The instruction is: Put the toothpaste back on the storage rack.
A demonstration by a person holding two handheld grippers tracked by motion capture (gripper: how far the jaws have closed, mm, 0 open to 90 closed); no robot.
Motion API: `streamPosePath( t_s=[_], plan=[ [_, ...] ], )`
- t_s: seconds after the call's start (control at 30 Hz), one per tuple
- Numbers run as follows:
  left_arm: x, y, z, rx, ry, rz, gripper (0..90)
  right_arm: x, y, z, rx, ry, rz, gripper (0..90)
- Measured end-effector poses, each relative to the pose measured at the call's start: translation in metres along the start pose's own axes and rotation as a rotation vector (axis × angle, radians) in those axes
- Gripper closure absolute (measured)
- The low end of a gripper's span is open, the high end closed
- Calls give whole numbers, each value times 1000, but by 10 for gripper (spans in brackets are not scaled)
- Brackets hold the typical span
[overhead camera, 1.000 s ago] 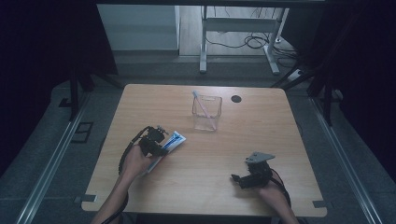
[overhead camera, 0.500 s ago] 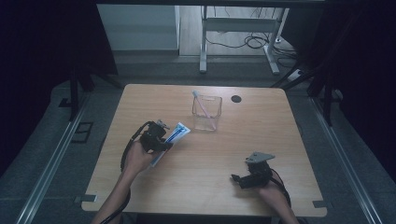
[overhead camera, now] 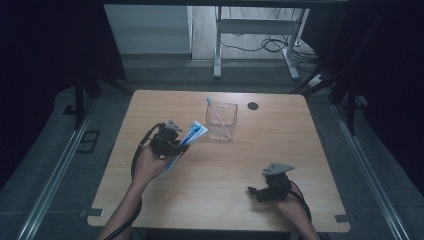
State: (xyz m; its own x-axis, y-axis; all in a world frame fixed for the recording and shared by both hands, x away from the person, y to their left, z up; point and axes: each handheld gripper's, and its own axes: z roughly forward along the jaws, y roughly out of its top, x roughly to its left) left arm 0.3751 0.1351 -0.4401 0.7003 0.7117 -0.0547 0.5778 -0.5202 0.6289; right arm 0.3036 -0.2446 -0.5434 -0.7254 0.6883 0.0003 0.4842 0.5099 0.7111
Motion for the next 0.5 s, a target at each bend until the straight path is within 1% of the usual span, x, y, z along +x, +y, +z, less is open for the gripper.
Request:
streamPosePath(
  t_s=[0.13, 0.23, 0.5],
  plan=[
    [-3, 8, -4, -27, -3, 12, 738, 0, 0, 0, 0, 0, -1, 58],
    [-6, 17, -8, -41, -2, 29, 738, 0, 0, 0, -1, 0, -1, 58],
    [-11, 37, -16, -97, 2, 44, 738, 0, 0, 0, 0, 0, -3, 58]
  ],
)
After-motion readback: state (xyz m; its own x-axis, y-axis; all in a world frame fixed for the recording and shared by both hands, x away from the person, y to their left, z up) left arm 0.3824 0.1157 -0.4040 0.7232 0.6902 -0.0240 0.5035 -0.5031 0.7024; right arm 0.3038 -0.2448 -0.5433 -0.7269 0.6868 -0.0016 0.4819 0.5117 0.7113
